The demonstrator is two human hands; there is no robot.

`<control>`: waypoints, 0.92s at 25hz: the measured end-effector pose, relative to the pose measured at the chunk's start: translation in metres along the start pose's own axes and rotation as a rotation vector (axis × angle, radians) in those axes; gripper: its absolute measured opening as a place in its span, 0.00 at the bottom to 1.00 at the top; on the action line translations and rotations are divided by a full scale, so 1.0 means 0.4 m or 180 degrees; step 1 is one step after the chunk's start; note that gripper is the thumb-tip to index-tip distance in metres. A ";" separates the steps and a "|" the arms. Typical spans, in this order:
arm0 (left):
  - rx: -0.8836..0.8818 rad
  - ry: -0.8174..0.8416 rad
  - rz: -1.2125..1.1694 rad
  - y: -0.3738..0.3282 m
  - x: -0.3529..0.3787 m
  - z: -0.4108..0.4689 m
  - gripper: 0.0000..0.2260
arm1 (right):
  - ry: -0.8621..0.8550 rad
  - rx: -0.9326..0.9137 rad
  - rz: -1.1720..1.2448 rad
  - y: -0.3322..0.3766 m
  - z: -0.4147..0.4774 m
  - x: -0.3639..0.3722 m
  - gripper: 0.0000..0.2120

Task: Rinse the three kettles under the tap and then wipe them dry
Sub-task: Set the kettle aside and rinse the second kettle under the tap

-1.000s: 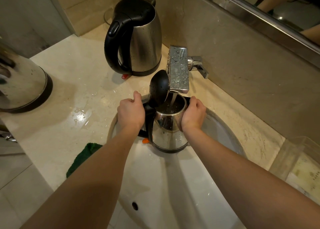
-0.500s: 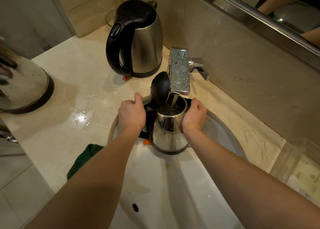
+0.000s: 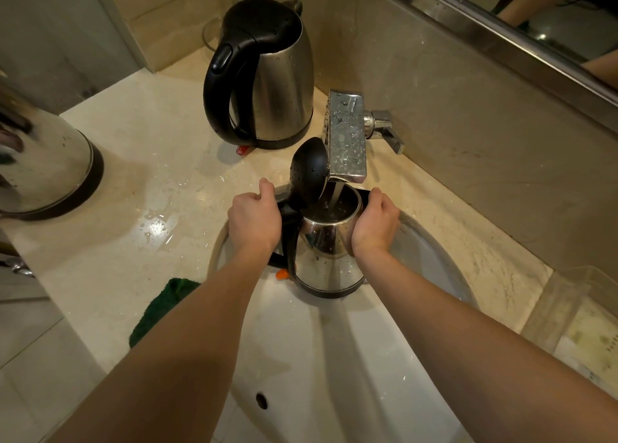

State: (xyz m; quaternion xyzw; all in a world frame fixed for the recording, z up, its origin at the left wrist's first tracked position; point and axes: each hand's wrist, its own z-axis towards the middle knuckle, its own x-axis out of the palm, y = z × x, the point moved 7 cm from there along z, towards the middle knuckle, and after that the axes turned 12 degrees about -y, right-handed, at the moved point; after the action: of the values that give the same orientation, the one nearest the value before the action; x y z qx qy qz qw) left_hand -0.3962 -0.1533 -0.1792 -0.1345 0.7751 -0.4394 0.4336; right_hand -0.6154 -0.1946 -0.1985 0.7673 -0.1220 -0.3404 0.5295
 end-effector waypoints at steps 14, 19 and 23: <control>-0.0009 0.0013 -0.0026 -0.003 -0.004 -0.003 0.22 | -0.0010 -0.0001 -0.0014 0.004 -0.003 -0.003 0.19; -0.0016 0.0026 -0.0050 -0.003 -0.003 -0.005 0.22 | -0.0004 0.0026 0.0002 0.000 -0.002 0.000 0.18; -0.0017 0.0026 -0.0043 -0.008 -0.006 -0.009 0.22 | 0.0010 0.0023 -0.0006 0.000 -0.001 0.001 0.18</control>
State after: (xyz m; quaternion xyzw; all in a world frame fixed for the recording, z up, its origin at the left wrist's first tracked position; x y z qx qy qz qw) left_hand -0.3983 -0.1518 -0.1745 -0.1391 0.7771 -0.4408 0.4272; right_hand -0.6148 -0.1945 -0.1987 0.7699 -0.1217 -0.3393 0.5266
